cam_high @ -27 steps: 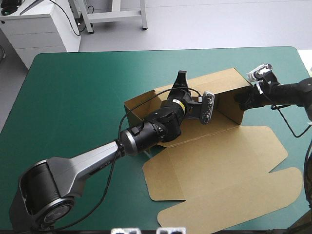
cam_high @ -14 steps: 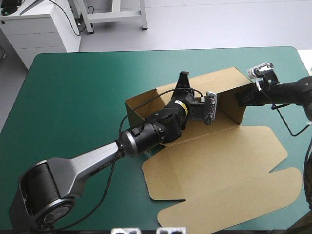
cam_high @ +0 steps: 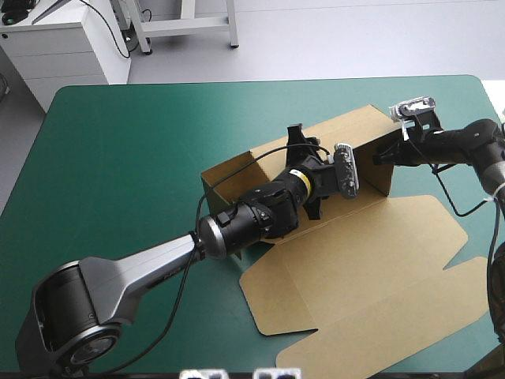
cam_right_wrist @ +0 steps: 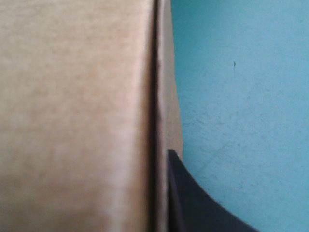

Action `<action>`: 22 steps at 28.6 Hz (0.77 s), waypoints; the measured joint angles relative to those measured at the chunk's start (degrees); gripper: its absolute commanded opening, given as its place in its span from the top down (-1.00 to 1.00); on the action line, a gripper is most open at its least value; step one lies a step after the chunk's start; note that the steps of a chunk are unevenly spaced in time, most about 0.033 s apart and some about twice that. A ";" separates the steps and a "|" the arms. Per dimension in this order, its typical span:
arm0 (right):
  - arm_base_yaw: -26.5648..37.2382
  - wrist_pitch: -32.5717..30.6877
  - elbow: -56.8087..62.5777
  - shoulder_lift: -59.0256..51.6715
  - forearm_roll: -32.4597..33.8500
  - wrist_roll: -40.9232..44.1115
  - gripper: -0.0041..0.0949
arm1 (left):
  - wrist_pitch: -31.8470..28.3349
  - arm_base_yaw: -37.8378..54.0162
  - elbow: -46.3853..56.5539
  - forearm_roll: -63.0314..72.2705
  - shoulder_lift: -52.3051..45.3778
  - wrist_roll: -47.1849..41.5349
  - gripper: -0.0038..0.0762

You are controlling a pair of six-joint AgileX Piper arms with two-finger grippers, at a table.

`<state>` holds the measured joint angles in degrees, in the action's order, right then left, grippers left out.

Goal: Fold the box

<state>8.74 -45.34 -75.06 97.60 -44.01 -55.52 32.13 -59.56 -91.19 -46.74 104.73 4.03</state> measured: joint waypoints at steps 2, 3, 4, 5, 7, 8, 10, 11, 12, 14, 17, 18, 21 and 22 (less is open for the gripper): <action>-0.07 0.39 -0.02 0.00 0.83 1.49 0.91 | -0.07 -1.56 0.06 0.05 -0.41 -0.36 -0.21; -0.11 0.52 -0.02 0.00 1.13 2.12 0.91 | -0.07 -2.73 0.11 0.05 -0.81 -0.51 -0.21; -0.11 0.57 -0.08 0.00 1.26 2.55 0.91 | -0.07 -3.54 0.11 0.05 -1.21 -0.54 -0.21; -0.11 0.64 -0.07 0.00 1.38 3.05 0.91 | 0.02 -4.60 0.17 0.05 -1.61 -0.54 -0.21; -0.17 0.82 -0.13 0.00 1.59 3.79 0.91 | 0.66 -6.86 0.17 0.11 -2.82 -0.54 -0.19; -0.17 0.88 -0.13 0.00 1.58 4.03 0.91 | 1.10 -7.82 0.17 0.11 -3.50 -0.57 -0.16; -0.17 1.05 -0.13 0.00 1.58 4.88 0.91 | 2.81 -10.20 0.17 0.18 -4.90 -1.17 -0.06; -0.17 1.10 -0.13 0.00 1.58 5.25 0.91 | 3.95 -11.09 0.17 0.22 -5.46 -1.75 0.05; -0.17 1.17 -0.13 0.00 1.58 5.77 0.91 | 5.19 -12.28 0.17 0.35 -6.31 -2.36 0.16; -0.17 1.17 -0.13 0.00 1.58 6.37 0.91 | 7.56 -13.76 0.17 0.51 -7.41 -4.03 0.58; -0.17 1.17 -0.13 0.00 1.63 7.01 0.91 | 11.43 -14.62 0.17 0.63 -9.50 -6.49 0.90; -0.17 1.17 -0.13 -0.05 1.64 7.50 0.91 | 12.55 -14.57 0.17 0.46 -10.33 -6.83 0.91; -0.17 1.39 -0.13 -0.38 1.85 8.86 0.91 | 14.18 -13.19 0.09 -0.51 -13.55 -7.75 0.92; -0.37 1.59 -0.02 -0.78 2.11 9.61 0.91 | 14.59 -11.20 -0.58 -0.78 -15.79 -8.02 0.92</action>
<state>8.37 -43.76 -75.08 96.82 -41.90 -45.90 46.71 -70.75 -91.77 -47.52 88.94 -3.99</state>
